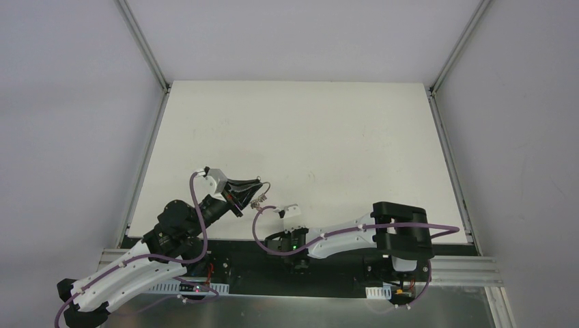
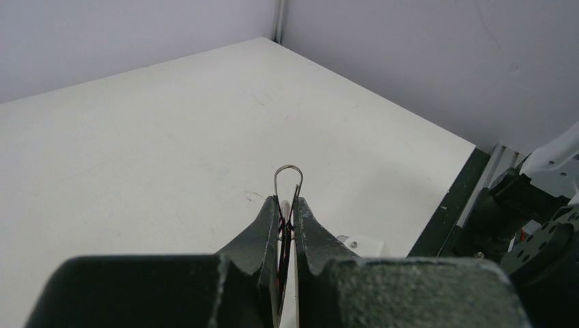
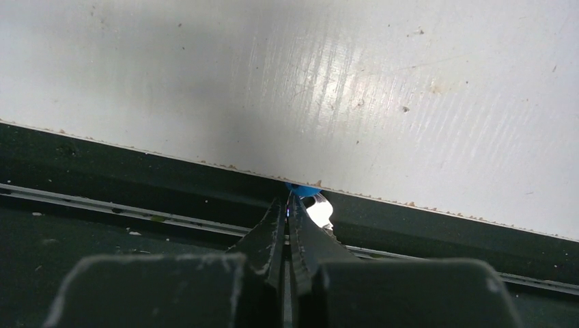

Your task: Put the keys on the keyring

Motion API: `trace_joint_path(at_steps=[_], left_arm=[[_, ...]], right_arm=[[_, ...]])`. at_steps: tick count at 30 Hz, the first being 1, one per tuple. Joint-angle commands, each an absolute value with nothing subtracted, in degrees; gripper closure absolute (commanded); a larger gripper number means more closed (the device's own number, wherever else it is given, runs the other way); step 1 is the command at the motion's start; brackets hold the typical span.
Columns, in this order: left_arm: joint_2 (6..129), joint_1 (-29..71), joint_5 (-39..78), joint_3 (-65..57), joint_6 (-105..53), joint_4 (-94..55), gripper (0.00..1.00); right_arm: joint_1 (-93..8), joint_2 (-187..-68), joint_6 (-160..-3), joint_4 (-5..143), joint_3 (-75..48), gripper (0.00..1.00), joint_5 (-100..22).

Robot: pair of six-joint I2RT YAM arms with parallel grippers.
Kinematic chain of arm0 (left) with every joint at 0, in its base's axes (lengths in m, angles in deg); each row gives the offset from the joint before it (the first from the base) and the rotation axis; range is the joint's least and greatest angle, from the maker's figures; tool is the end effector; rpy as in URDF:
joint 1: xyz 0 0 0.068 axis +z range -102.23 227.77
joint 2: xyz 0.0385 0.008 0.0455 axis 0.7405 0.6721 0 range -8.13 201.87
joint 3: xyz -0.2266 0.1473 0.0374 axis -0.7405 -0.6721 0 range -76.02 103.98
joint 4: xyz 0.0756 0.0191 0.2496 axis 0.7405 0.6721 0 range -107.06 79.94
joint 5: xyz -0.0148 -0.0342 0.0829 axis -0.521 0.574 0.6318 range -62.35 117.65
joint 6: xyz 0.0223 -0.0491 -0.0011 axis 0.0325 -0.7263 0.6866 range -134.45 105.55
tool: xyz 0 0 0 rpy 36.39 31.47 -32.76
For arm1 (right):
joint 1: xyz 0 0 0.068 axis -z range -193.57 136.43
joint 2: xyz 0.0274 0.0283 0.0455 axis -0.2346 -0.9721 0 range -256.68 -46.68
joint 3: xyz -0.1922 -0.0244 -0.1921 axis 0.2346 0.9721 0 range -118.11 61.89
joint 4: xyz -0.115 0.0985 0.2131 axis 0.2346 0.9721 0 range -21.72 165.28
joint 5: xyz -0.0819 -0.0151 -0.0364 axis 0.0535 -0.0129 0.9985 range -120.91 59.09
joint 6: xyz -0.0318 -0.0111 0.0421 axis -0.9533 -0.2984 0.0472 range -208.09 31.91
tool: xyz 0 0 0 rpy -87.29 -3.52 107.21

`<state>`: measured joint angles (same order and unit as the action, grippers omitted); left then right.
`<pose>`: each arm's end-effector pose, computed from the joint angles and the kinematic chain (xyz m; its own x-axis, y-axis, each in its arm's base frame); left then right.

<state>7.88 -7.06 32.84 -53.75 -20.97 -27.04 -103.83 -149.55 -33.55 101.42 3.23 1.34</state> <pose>0.0650 -0.0867 0.3033 0.0731 -0.3003 -0.9510 0.7775 0.6144 -0.1342 0.0175 0.3191 0.1415 -0.6868 -0.4740 -0.5511 -0.4945 0.8603 -0.1237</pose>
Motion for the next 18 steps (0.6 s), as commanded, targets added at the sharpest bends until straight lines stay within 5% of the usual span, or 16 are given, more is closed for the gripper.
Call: trace_joint_path(at_steps=[1,18], left_arm=[[7.88,-7.79,33.90,-52.99,-21.31,-29.63,1.00],[7.95,-7.82,33.56,-52.99,-21.52,-29.87,1.00]], right_arm=[[-104.39,-148.39,-32.22,104.09,2.51,1.00,2.67],[-105.03,-125.70,-38.44,102.65,5.67,1.00,7.25]])
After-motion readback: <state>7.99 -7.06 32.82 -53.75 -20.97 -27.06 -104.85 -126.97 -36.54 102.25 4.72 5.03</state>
